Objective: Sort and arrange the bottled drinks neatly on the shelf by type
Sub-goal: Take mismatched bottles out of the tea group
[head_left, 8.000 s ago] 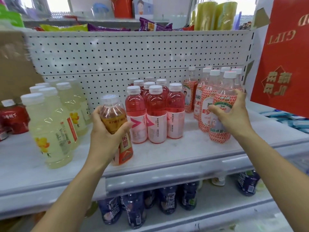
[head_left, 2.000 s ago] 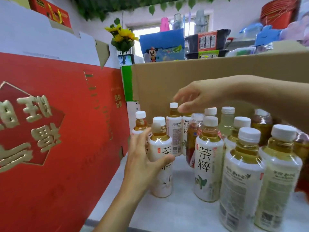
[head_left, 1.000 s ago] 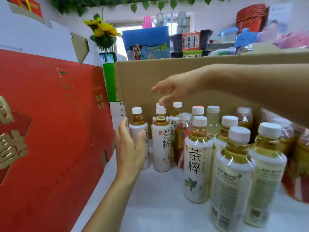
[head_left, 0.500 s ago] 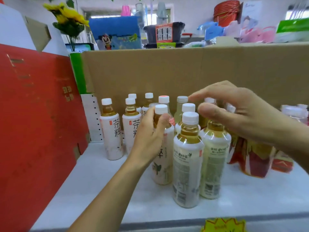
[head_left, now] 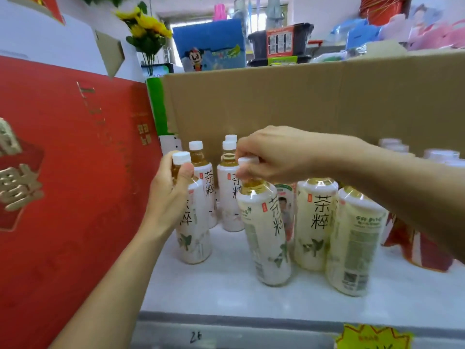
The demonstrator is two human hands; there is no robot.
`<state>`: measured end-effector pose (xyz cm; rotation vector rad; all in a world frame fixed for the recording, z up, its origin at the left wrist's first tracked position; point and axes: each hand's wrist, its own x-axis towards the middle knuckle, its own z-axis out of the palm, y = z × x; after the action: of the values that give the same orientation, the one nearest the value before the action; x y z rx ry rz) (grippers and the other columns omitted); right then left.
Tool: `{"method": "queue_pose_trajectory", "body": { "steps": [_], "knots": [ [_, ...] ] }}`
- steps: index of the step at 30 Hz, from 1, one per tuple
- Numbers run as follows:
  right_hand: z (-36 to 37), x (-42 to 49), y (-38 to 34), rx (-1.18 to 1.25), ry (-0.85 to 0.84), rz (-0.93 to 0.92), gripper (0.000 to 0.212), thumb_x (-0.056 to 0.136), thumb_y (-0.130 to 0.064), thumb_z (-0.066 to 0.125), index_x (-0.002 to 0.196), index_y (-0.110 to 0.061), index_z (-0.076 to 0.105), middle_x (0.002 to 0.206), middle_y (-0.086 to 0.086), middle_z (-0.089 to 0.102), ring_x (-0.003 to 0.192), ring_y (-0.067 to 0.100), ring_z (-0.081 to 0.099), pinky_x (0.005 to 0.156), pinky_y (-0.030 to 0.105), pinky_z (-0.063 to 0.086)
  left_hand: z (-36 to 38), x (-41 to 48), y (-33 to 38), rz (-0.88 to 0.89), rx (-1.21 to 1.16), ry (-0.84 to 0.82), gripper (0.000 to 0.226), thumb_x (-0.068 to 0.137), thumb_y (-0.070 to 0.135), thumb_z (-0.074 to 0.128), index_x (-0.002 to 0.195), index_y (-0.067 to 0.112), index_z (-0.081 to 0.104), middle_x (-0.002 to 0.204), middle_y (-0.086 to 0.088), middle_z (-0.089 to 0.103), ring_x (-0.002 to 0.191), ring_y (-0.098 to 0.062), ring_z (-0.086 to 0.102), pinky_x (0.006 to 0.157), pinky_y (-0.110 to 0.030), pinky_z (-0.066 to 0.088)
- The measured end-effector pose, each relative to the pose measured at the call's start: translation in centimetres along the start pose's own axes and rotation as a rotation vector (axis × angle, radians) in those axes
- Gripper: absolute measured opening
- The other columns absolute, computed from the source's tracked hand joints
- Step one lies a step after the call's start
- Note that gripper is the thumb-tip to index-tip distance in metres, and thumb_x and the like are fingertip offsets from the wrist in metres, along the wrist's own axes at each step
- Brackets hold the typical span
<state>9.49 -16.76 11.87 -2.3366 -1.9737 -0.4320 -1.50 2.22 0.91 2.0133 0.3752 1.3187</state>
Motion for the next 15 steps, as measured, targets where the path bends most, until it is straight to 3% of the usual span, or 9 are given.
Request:
{"method": "queue_pose_trajectory", "body": {
  "steps": [2,6,9,13,15],
  "knots": [
    [0.7,2.5,-0.2,0.035,0.022,0.0,0.031,0.098,-0.045,0.052,0.094,-0.016,0.06,0.082,-0.002,0.061,0.077,0.02,0.06,0.067,0.038,0.049,-0.3,1.0,-0.7,-0.017,0.015,-0.01,0.021,0.104,0.024,0.047,0.123,0.02,0.054,0.097,0.012,0.063,0.084,0.009,0.058,0.077,-0.024,0.045],
    [2.3,6.1,-0.4,0.045,0.055,0.054,0.033,0.098,-0.043,0.053,0.101,-0.011,0.058,0.092,0.004,0.062,0.081,0.023,0.059,0.068,0.038,0.048,-0.4,2.1,-1.7,-0.043,-0.001,-0.045,0.02,0.105,0.023,0.046,0.123,0.023,0.053,0.104,0.005,0.064,0.095,-0.008,0.06,0.083,-0.029,0.046],
    [2.8,7.0,-0.5,0.054,0.068,0.107,0.034,0.098,-0.043,0.054,0.11,-0.012,0.059,0.103,0.005,0.063,0.089,0.024,0.059,0.077,0.04,0.052,-0.2,1.8,-1.8,-0.052,-0.018,-0.051,0.024,0.105,0.025,0.045,0.128,0.021,0.052,0.112,0.004,0.064,0.104,-0.011,0.061,0.089,-0.032,0.049],
    [2.6,6.1,0.0,0.121,0.051,0.135,0.035,0.099,-0.045,0.051,0.126,-0.023,0.06,0.118,0.002,0.064,0.106,0.025,0.058,0.09,0.042,0.05,0.4,1.1,-1.7,-0.054,-0.016,-0.061,0.036,0.106,0.03,0.044,0.141,0.024,0.045,0.122,0.009,0.061,0.114,-0.011,0.057,0.097,-0.032,0.045],
    [2.0,4.9,0.3,0.091,0.027,0.108,0.04,0.1,-0.048,0.046,0.138,-0.036,0.052,0.126,-0.001,0.058,0.121,0.024,0.049,0.098,0.044,0.043,0.5,0.9,-1.9,-0.044,0.005,-0.049,0.04,0.104,0.039,0.044,0.142,0.026,0.042,0.125,0.009,0.059,0.118,-0.011,0.054,0.1,-0.034,0.043]
  ]
}}
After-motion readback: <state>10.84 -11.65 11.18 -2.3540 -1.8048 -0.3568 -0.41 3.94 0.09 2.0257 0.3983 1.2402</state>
